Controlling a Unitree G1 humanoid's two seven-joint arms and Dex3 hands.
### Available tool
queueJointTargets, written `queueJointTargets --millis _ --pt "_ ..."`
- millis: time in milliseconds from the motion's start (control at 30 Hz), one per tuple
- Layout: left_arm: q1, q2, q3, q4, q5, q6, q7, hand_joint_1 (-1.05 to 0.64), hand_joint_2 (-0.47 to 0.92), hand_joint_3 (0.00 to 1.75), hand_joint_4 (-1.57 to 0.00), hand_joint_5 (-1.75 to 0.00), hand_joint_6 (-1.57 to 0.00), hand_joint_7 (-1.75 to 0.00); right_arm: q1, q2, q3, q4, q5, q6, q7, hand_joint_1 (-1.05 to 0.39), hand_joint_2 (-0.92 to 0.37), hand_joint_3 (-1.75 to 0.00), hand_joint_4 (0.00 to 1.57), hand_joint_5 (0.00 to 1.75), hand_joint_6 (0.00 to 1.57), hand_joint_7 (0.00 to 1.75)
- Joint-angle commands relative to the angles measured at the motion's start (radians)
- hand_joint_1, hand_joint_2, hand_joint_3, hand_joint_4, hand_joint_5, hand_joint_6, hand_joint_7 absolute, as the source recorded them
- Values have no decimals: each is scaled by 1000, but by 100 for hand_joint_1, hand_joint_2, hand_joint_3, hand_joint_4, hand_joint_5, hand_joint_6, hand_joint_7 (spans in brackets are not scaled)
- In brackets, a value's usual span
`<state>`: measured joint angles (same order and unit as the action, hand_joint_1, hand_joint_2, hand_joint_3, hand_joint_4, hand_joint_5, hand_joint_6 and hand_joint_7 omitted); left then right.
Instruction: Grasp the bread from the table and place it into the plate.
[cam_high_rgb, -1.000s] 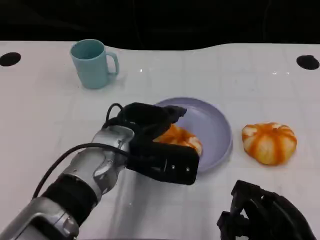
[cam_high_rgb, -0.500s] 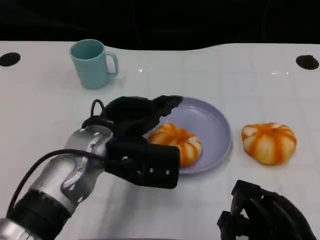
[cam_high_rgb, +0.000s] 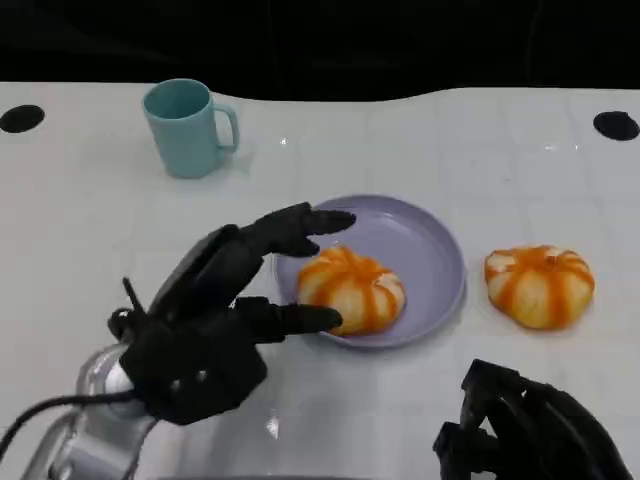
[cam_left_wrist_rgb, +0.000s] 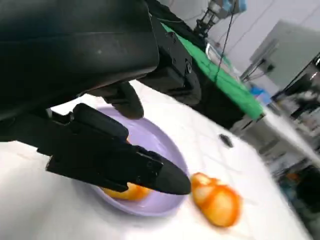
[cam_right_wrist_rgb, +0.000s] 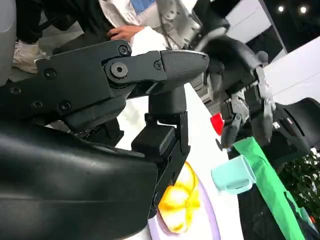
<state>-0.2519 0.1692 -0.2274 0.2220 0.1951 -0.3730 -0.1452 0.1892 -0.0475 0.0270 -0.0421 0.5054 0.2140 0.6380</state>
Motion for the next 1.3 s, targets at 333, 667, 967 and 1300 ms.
queueJointTargets --millis 333,667,967,1300 --pt "166 -54 74 -51 -308 -41 -162 -36 92 6 -61 -175 -34 -175 8 -14 -5 -21 -2 2 -5 -73 -92 -24 89 160 79 139" --pt "359 -80 78 -211 -473 134 -250 -54 92 24 -69 -175 -45 -175 6 -10 -7 -19 7 5 -3 -73 -92 -22 88 161 79 138" --pt "455 -106 71 -245 -496 194 -267 -65 92 26 -70 -175 -46 -175 7 -13 -9 -20 10 10 -2 -73 -92 -21 89 160 79 137" --pt "484 -110 72 -236 -508 215 -308 -64 92 31 -67 -175 -43 -175 12 -20 -13 -21 9 2 9 -73 -92 -21 89 160 79 139"
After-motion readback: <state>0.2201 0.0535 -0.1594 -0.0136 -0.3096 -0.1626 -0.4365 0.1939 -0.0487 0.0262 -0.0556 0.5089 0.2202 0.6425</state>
